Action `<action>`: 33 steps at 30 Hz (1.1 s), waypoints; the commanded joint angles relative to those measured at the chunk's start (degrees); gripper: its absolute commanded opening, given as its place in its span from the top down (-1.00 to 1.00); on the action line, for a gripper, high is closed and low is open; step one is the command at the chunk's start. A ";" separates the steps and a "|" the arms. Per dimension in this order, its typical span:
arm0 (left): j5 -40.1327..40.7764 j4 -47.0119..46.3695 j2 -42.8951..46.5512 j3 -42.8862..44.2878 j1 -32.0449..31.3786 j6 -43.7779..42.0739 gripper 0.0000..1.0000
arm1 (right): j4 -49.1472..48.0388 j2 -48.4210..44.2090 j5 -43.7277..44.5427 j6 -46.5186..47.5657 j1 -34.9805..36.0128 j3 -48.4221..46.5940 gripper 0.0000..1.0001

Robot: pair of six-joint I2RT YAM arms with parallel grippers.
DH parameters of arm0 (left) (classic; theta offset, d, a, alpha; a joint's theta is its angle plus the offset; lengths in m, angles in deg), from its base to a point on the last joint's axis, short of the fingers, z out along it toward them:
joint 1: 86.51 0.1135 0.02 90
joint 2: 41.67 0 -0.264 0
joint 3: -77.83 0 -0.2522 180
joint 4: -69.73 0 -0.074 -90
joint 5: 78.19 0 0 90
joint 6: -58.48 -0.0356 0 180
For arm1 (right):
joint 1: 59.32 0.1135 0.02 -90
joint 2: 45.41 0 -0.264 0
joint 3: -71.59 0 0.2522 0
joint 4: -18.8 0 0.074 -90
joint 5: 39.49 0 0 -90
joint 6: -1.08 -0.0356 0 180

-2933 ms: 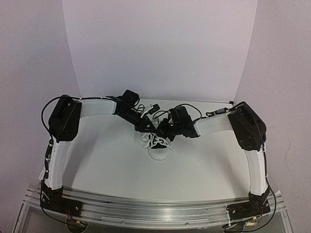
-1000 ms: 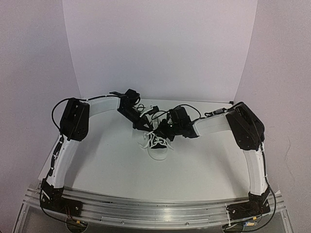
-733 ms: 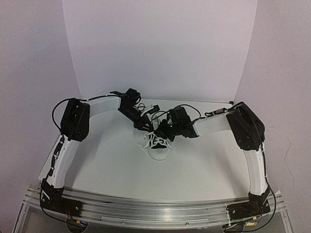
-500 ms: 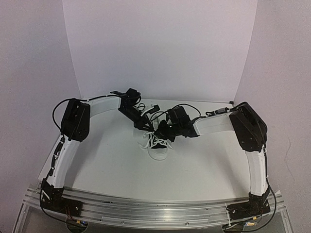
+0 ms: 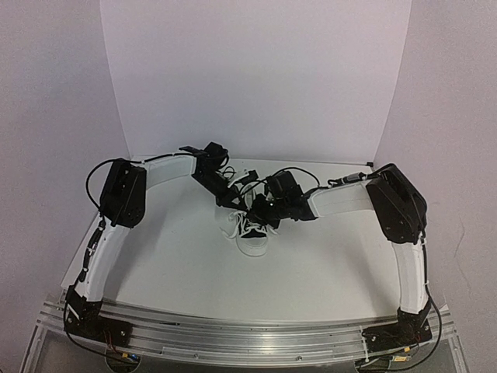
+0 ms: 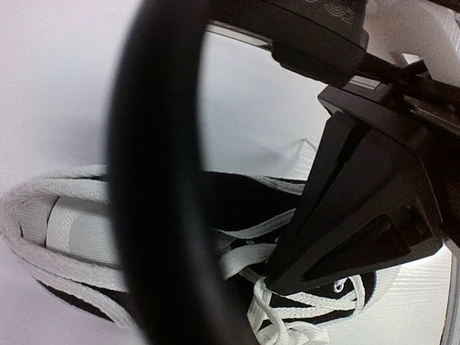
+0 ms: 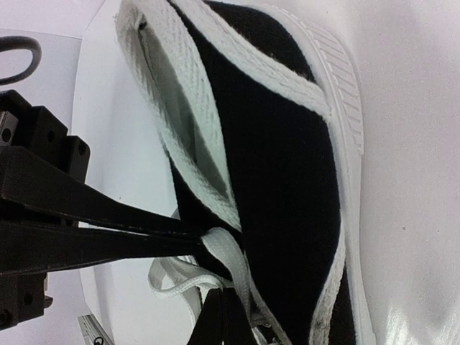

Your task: Tie the shoes

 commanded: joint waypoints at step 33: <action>-6.27 -8.83 9.67 -12.94 -0.59 8.96 1.00 | -8.31 3.17 5.60 -4.56 -0.80 -2.43 1.00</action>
